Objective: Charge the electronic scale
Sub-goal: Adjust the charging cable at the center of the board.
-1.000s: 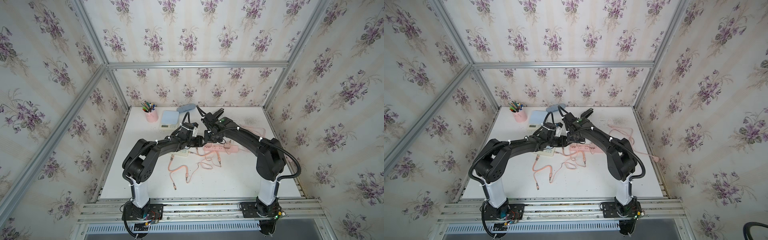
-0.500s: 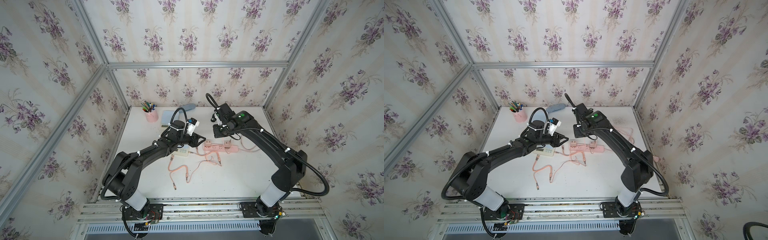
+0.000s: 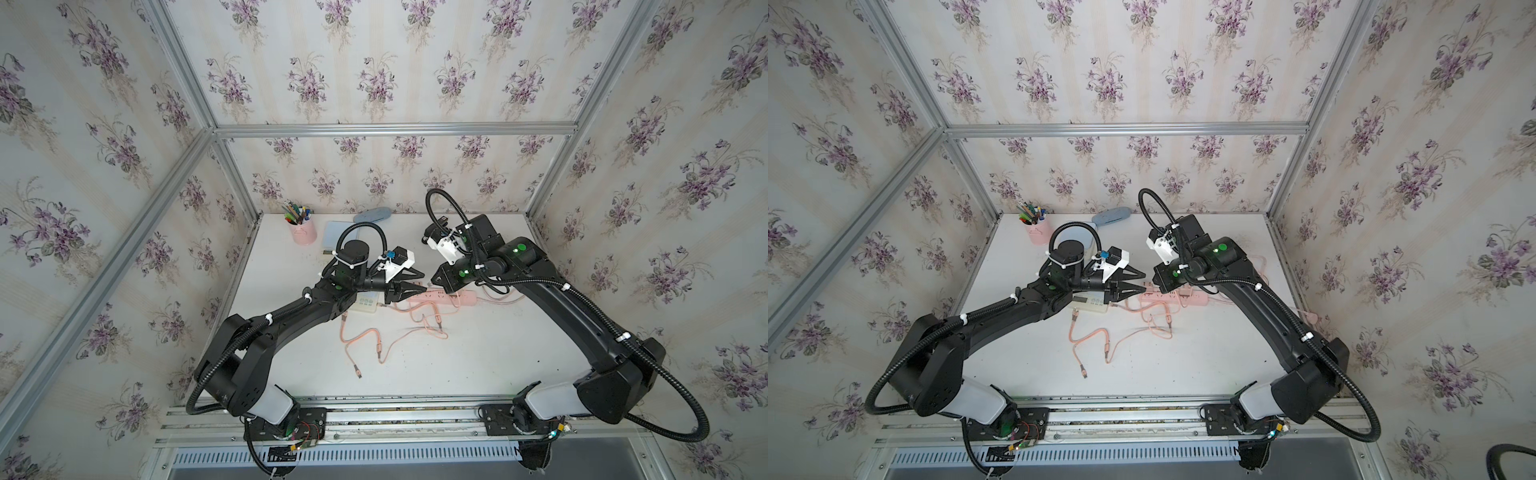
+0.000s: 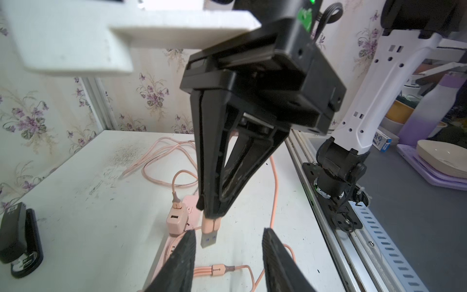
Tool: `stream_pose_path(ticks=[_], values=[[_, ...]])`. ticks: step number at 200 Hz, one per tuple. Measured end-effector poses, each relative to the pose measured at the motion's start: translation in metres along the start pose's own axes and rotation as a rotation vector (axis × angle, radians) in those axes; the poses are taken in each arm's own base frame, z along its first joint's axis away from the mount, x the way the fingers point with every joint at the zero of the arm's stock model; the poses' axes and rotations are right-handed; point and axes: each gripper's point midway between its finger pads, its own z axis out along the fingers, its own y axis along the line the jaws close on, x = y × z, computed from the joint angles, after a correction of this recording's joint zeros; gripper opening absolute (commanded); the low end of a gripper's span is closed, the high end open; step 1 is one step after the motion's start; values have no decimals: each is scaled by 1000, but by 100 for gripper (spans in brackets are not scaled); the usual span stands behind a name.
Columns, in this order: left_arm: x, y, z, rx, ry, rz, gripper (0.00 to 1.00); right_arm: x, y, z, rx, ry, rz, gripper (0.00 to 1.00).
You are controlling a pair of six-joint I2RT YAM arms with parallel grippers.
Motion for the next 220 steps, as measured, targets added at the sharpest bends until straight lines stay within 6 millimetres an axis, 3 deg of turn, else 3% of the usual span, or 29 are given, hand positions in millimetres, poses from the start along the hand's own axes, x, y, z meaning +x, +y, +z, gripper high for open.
stream_pose_path(ticks=[36, 55, 88, 103, 116, 144, 155, 165, 190, 220], values=[[14, -4, 6, 41, 33, -27, 45, 1, 11, 1, -65, -24, -30, 0], [14, -4, 8, 49, 35, -33, 39, 2, 18, 0, -104, -31, -37, 0], [9, -5, 10, 65, 35, -37, 17, -3, 27, -4, -154, -60, -54, 0], [10, -6, 10, 74, 43, -46, 2, -4, 29, -7, -160, -70, -64, 0], [11, -6, 9, 74, 53, -47, 0, -3, 29, -9, -159, -75, -69, 0], [8, -5, 7, 43, 64, -44, 0, -6, 29, -13, -159, -101, -59, 27], [7, -4, 5, 16, 69, -37, 0, -12, 28, -19, -157, -140, -49, 48], [6, -2, 5, -18, 78, -29, 0, -18, 28, -25, -155, -181, -30, 56], [8, 2, 7, -153, 119, 4, 0, -39, 7, -49, -75, -323, 106, 62], [21, 17, 8, -376, 196, 52, 0, -44, -1, -67, -98, -479, 360, 50]])
